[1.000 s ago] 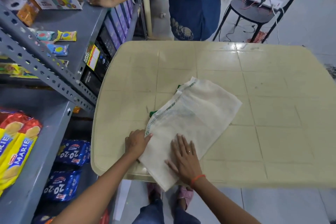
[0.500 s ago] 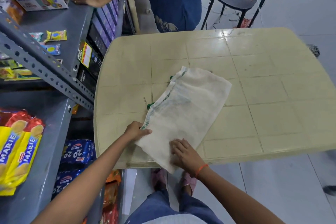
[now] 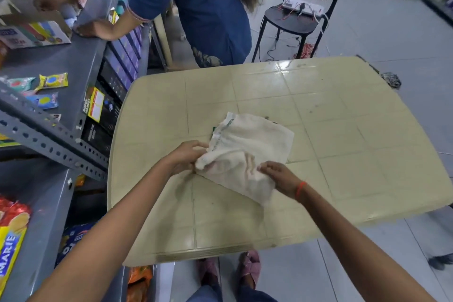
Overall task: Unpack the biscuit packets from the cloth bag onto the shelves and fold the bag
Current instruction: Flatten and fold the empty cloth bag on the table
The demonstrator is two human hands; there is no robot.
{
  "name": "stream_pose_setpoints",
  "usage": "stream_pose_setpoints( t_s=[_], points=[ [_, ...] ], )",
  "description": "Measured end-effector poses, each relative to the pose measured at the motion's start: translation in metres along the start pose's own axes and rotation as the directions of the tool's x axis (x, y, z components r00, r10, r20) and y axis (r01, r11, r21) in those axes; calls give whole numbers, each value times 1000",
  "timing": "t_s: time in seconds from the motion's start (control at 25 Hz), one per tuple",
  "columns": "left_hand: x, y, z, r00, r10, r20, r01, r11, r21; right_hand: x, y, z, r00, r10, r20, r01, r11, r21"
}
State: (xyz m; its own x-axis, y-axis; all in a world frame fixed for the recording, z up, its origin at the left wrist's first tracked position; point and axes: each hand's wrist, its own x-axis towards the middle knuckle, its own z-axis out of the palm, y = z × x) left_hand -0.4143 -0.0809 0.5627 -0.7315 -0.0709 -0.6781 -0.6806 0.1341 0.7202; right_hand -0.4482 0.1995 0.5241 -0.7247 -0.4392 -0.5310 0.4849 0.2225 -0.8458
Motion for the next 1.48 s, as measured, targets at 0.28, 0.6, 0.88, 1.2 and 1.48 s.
stream_pose_setpoints(
  t_s=[0.28,0.6,0.88,1.2,1.48],
  points=[
    [90,107,50,991,119,-62,-126,985,-122,77,-52,-85,859,171,-483,-156,985,72],
    [109,-23,36,858,310,410,-358,-212,909,51,34,-17,986,-139,95,114,136,-984],
    [66,-19,48,884,294,364,-319,-191,928,35,26,-6,989,-51,141,150,248,-957],
    [26,4,17,964,-95,249,-192,401,896,21,-17,-5,956,284,76,-149,691,-707],
    [9,-58,41,867,446,-225,86,311,947,20,39,41,832,-553,49,152,143,-978]
  ],
)
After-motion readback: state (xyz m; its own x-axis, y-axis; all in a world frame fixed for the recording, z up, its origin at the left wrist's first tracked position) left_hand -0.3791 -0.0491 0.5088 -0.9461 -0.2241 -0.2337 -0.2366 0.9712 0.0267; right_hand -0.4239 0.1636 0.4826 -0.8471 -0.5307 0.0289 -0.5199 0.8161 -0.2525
